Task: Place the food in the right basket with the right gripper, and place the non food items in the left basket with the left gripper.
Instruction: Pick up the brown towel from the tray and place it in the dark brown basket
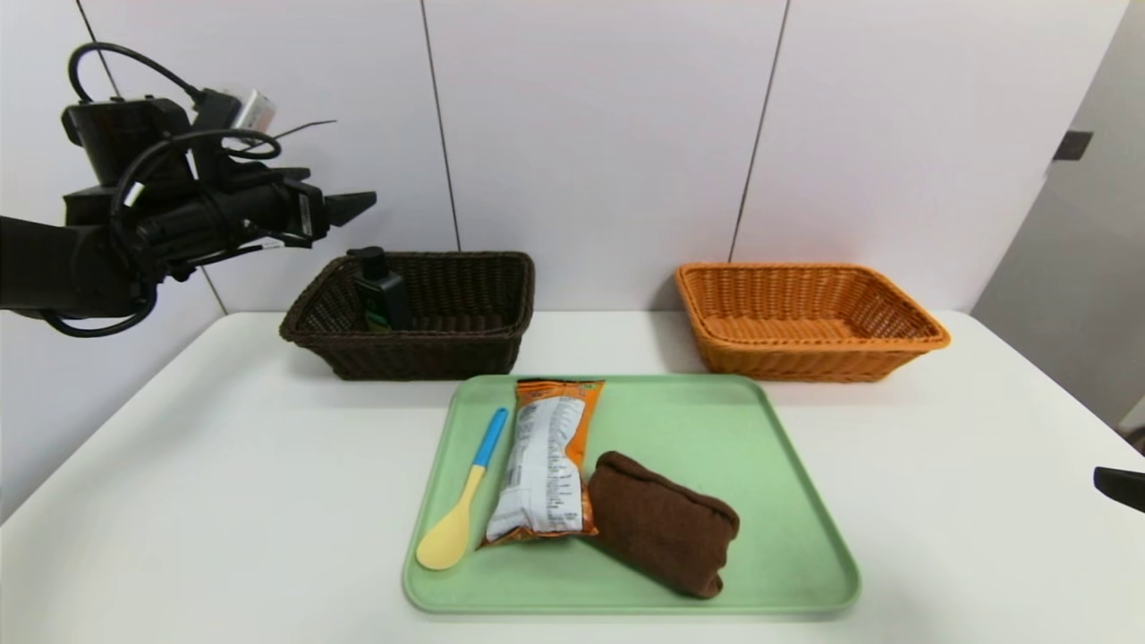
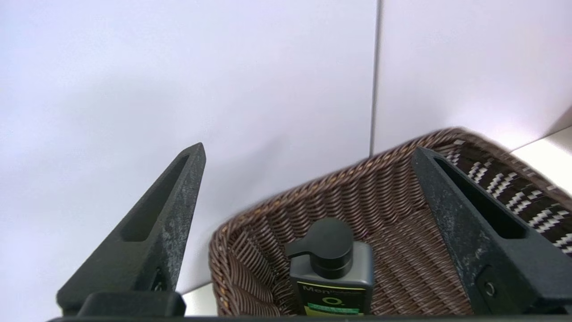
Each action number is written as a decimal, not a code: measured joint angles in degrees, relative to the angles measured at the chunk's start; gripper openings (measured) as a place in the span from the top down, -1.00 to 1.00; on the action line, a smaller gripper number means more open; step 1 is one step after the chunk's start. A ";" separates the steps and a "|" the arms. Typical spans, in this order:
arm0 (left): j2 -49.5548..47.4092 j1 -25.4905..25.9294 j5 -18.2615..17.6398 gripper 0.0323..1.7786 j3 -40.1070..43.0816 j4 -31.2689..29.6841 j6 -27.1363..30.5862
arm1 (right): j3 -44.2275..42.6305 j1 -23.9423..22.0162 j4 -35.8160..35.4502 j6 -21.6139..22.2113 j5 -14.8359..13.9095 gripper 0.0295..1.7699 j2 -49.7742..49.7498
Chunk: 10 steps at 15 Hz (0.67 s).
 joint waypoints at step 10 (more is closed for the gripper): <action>-23.94 -7.74 0.20 -0.88 16.37 20.46 -4.79 | 0.39 0.04 -0.23 0.13 1.21 -0.92 -0.94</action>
